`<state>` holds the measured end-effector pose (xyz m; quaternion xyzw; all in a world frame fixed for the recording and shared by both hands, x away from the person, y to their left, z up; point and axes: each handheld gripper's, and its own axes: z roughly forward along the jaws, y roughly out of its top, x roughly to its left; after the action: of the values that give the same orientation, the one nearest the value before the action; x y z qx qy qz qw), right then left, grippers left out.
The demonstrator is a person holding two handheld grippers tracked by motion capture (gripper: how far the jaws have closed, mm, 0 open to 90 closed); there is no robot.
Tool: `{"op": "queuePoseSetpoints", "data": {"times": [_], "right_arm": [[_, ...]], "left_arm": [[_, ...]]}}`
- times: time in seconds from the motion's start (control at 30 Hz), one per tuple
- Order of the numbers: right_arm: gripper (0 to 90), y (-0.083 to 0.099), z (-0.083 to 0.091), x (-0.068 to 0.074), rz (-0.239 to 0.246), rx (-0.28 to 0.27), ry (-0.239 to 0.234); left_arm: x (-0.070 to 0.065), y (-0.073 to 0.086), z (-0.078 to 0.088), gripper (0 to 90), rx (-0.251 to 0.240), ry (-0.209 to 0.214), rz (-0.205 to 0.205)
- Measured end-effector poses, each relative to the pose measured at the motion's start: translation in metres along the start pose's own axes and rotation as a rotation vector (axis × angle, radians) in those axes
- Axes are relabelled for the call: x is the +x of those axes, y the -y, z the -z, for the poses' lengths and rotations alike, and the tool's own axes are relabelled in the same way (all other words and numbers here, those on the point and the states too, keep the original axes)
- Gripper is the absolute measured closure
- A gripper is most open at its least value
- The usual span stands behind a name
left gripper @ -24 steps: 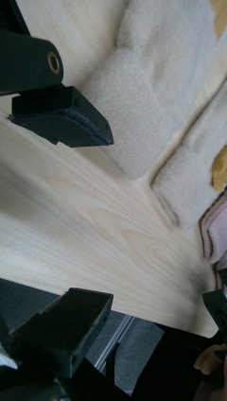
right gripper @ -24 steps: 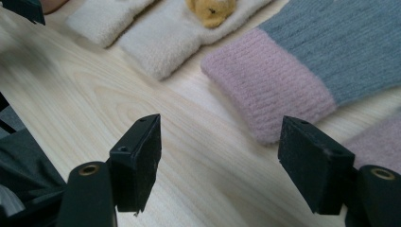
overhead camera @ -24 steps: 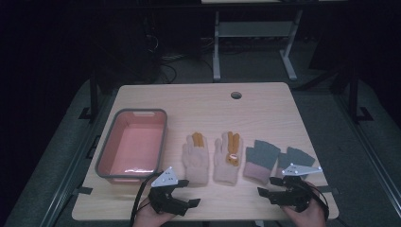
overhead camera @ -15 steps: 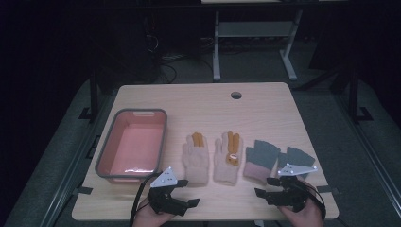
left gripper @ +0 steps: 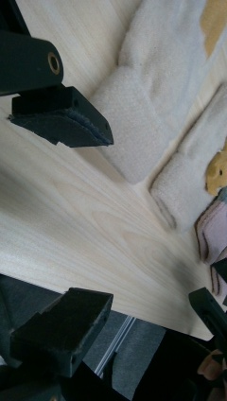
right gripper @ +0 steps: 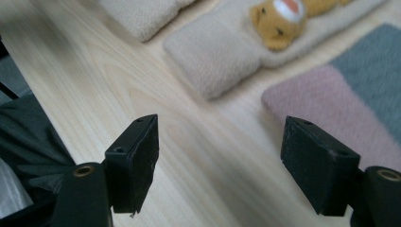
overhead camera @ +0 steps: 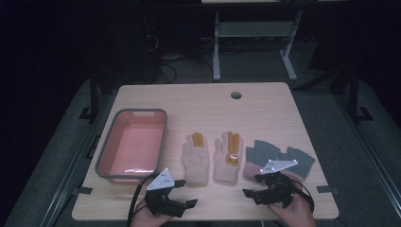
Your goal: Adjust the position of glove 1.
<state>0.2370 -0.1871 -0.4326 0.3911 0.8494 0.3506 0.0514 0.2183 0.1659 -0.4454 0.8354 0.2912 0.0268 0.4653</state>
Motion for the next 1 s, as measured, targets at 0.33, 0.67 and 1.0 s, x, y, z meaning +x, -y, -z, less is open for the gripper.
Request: {"op": "queuePoseSetpoints", "data": {"times": [0.33,0.67,1.0], "right_arm": [[27.1,-0.040,-0.003,-0.002,0.003,0.064,-0.026],[27.8,-0.069,-0.005,-0.005,0.034,0.071,-0.008],[29.0,-0.093,-0.015,-0.017,0.030,0.100,-0.012]], "left_arm": [[0.002,0.000,0.001,20.7,-0.010,0.009,0.013],[0.003,0.000,0.002,20.7,-0.017,0.000,0.009],[0.004,0.000,0.003,20.7,-0.019,0.000,0.009]]}}
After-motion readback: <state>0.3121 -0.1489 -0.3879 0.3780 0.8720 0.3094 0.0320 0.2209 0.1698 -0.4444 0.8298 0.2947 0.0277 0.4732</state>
